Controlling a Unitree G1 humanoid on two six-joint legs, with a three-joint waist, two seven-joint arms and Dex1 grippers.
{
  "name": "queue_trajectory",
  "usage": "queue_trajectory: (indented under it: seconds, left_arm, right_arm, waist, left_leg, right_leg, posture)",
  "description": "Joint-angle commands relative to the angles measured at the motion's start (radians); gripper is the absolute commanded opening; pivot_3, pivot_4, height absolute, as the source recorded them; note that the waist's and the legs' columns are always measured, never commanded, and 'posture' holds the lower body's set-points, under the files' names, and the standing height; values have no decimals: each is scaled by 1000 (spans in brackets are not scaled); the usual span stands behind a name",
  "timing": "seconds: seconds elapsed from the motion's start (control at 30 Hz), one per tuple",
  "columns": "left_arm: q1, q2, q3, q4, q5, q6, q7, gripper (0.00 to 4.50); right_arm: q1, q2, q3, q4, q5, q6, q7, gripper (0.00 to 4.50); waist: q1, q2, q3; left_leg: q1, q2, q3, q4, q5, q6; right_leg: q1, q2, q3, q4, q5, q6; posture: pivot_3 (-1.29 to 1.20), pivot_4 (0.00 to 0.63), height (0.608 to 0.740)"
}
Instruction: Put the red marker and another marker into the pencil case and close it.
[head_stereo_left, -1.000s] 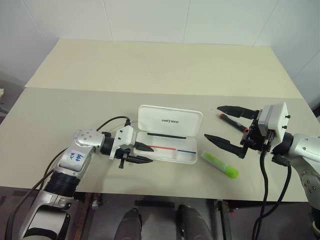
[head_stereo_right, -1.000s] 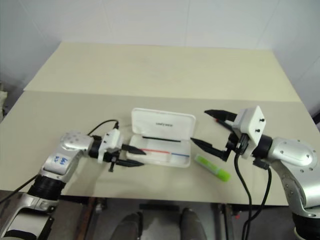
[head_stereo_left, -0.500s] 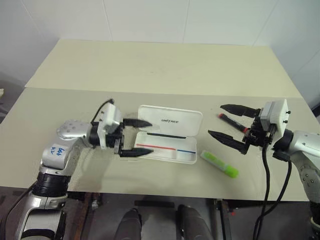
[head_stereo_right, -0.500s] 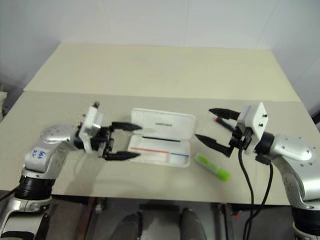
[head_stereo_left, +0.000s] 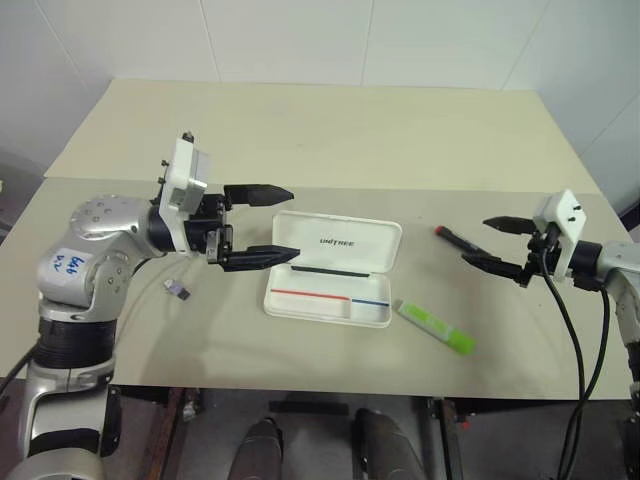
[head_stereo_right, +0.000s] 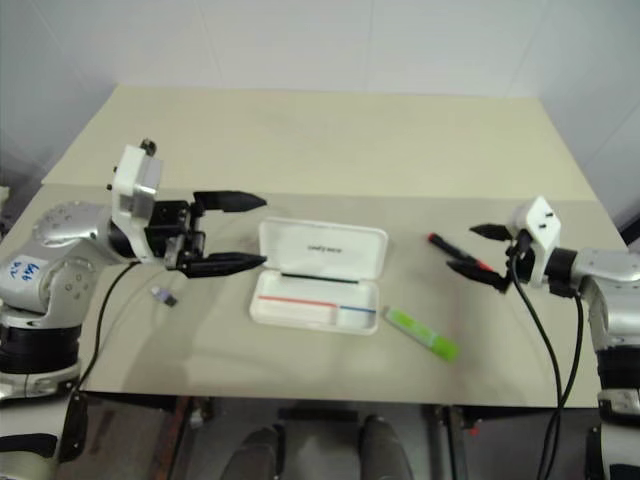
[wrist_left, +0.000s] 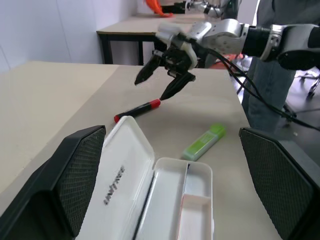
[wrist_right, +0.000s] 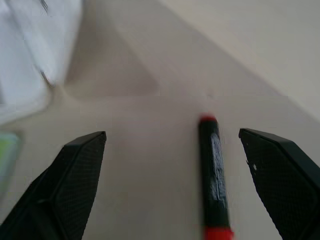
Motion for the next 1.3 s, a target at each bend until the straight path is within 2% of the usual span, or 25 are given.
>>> queue_trajectory:
  seconds: [0.03, 0.17, 0.37, 0.47, 0.73, 0.8, 1.1, 1.3]
  left_arm:
    - [-42, 32, -6, 30, 11, -1, -26, 4481]
    - [-95, 64, -26, 93, 43, -15, -63, 4481]
    - [-152, 77, -45, 140, 79, -45, -101, 4481]
    - [-167, 80, -49, 149, 88, -53, -111, 4500]
    - [-182, 84, -49, 182, 108, -82, -133, 4500]
    - [-182, 80, -50, 191, 113, -92, -138, 4500]
    - [-147, 50, -38, 263, 150, -202, -132, 4500]
    - [-107, 33, 2, 319, 166, -310, -102, 4500]
  right_arm:
    - [-69, 17, 22, 149, -63, -95, 15, 4500]
    - [-160, 45, 45, 346, -132, -166, -6, 4500]
    - [-240, 69, 52, 531, -206, -235, -47, 4500]
    - [-257, 76, 49, 586, -225, -246, -56, 3907]
    - [-257, 84, 27, 588, -209, -276, -19, 1078]
    - [-255, 85, 24, 580, -207, -283, -16, 617]
    - [-237, 71, 9, 472, -203, -315, -79, 618]
    - [-177, 42, -42, 262, -153, -252, -94, 618]
  waist:
    - [0, 0, 0]
    - [-1, 1, 1]
    - [-4, 1, 1]
    - [-6, 1, 1]
    - [-14, 1, 1]
    - [-16, 1, 1]
    - [-22, 1, 1]
    - [-21, 2, 1]
  left_leg:
    - [0, 0, 0, 0, 0, 0]
    - [0, 0, 0, 0, 0, 0]
    - [0, 0, 0, -1, 0, -1]
    - [0, 0, 0, -1, 0, -1]
    - [0, 0, 0, 1, 2, -3]
    - [1, 0, 0, 1, 2, -3]
    - [1, 0, 0, 0, 2, -3]
    - [0, 0, 0, 0, 2, -3]
  right_leg:
    - [0, 0, 0, 0, 0, 0]
    - [0, 0, 0, 0, 0, 0]
    - [-1, 0, 0, 0, 0, 1]
    - [0, 0, 0, 0, 0, 1]
    - [0, 0, 0, 3, 0, 2]
    - [0, 0, 0, 4, 0, 2]
    - [0, 0, 0, 4, 0, 2]
    - [-1, 0, 0, 5, 0, 2]
  posture:
    - [0, 150, 740]
    - [0, 150, 740]
    - [0, 150, 740]
    - [0, 150, 740]
    - [0, 150, 740]
    - [0, 150, 740]
    - [0, 150, 740]
    - [0, 150, 740]
